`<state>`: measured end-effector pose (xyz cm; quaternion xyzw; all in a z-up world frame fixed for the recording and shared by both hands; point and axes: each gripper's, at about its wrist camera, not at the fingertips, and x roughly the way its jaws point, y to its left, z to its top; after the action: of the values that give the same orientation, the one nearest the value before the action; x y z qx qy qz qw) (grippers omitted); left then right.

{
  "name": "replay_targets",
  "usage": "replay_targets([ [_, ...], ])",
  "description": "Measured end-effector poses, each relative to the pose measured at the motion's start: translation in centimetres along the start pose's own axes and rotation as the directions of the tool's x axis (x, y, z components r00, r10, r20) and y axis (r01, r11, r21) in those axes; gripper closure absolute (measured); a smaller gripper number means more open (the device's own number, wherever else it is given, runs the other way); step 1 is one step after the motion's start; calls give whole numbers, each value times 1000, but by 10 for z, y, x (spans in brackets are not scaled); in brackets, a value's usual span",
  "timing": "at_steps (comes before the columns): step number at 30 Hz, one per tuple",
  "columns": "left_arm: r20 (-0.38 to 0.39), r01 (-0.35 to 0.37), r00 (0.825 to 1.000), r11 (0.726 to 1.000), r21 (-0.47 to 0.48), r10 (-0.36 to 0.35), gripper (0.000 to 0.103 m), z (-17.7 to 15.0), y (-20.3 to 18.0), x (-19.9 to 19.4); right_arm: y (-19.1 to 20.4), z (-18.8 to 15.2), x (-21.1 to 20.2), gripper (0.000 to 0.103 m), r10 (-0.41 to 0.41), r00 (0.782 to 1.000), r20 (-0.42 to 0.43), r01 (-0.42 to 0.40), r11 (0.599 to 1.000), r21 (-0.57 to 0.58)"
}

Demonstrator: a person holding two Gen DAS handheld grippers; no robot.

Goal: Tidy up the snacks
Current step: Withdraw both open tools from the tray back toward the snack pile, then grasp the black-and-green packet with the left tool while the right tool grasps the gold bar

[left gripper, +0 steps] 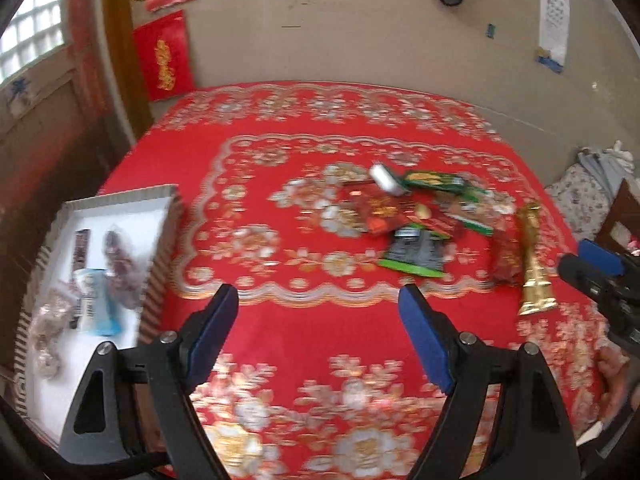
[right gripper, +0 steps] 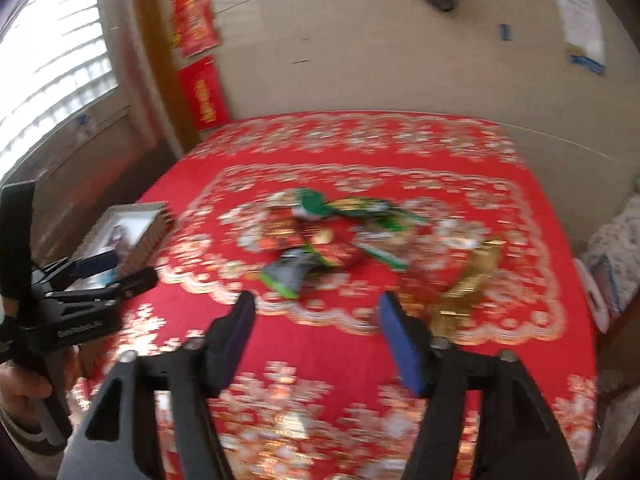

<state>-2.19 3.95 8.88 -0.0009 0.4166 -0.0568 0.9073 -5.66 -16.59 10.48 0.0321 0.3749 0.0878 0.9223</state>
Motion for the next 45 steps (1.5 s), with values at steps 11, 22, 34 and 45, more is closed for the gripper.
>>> replay_targets([
  [11,90,164,978,963,214,-187,18,-3,-59,-87,-63,42,12,31,-136,990,-32,138,987,81],
  [22,90,94,989,975,199,-113,13,10,-44,-74,-69,44,3,30,-72,996,-55,78,990,114],
  [34,-99,72,993,996,55,-67,13,46,-33,22,-99,17,22,30,-16,992,-128,41,981,189],
  [45,-265,103,962,982,160,-58,13,52,-70,97,-103,8,31,30,27,990,-138,4,975,221],
])
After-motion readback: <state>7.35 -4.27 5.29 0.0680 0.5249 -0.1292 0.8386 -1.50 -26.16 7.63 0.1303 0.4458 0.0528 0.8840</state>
